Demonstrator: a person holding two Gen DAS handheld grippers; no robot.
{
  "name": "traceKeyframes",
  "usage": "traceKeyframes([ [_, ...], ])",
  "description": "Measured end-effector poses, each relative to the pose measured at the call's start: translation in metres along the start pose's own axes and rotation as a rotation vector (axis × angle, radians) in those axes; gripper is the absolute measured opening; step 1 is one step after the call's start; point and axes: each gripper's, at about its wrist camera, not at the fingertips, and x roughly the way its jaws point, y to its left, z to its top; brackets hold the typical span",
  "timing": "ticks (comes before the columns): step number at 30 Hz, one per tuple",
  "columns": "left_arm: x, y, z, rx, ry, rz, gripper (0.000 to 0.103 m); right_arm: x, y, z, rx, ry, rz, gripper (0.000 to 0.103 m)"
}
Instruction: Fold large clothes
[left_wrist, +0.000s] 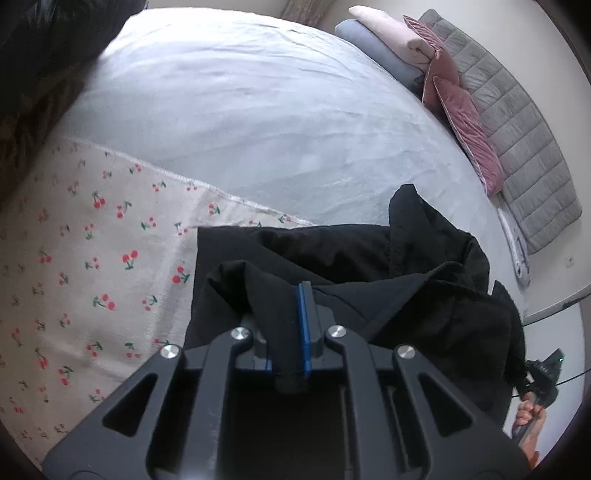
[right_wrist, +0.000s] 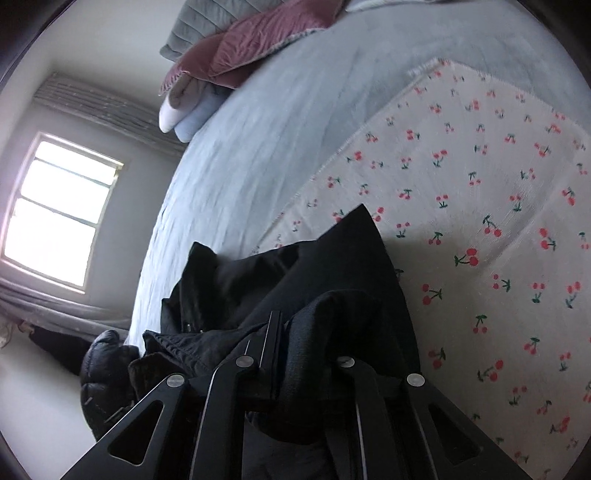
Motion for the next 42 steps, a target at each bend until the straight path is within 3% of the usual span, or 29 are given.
traceKeyframes([
  [2,-0.002,0.0,0.001,0.023,0.012,-0.025,0.02,-0.002,-0.004,0.001,0.031,0.019,0.034,0.017],
  [4,-0.013,-0.004,0.0,0.091,0.018,-0.041,0.03,-0.009,-0.005,0.004,0.052,0.038,0.095,0.031],
  [6,-0.028,-0.007,-0.001,0.153,0.0,-0.052,0.063,-0.025,-0.004,0.01,0.053,0.013,0.13,0.067],
  [7,-0.036,-0.008,-0.002,0.18,-0.02,-0.061,0.071,-0.034,-0.002,0.012,0.048,-0.013,0.142,0.071],
  [8,-0.044,-0.009,-0.001,0.21,-0.049,-0.052,0.086,-0.044,0.0,0.015,0.031,-0.041,0.155,0.072],
  [10,-0.061,-0.011,-0.003,0.282,-0.117,-0.029,0.09,-0.058,0.002,0.022,-0.01,-0.075,0.152,0.072],
  [12,-0.064,-0.011,-0.003,0.352,-0.138,-0.002,0.091,-0.062,0.007,0.026,-0.068,-0.089,0.078,0.072],
  [17,-0.032,-0.005,0.003,0.414,-0.063,0.09,0.091,-0.033,0.025,0.021,-0.232,-0.047,-0.08,0.072],
  [19,-0.017,-0.002,0.004,0.408,-0.036,0.108,0.088,-0.014,0.032,0.015,-0.297,-0.052,-0.148,0.072],
  [22,-0.003,-0.006,0.009,0.411,-0.031,0.111,0.051,0.017,0.046,0.007,-0.388,-0.07,-0.271,0.066],
  [23,-0.004,-0.01,0.011,0.397,-0.049,0.083,0.032,0.023,0.051,0.005,-0.42,-0.079,-0.296,0.053],
  [24,-0.008,-0.013,0.012,0.384,-0.073,0.07,0.019,0.027,0.055,0.003,-0.449,-0.091,-0.316,0.032],
  [26,-0.02,-0.02,0.011,0.383,-0.145,0.075,0.008,0.029,0.064,0.0,-0.499,-0.133,-0.354,0.01],
  [31,-0.057,-0.04,0.02,0.383,-0.35,0.122,0.006,-0.002,0.087,-0.004,-0.521,-0.383,-0.392,0.006],
  [35,-0.067,-0.054,0.045,0.351,-0.457,0.155,0.006,-0.018,0.111,0.01,-0.511,-0.556,-0.386,0.006],
  [42,-0.028,-0.071,0.093,0.31,-0.524,0.284,0.006,0.01,0.155,0.048,-0.581,-0.645,-0.444,0.006],
])
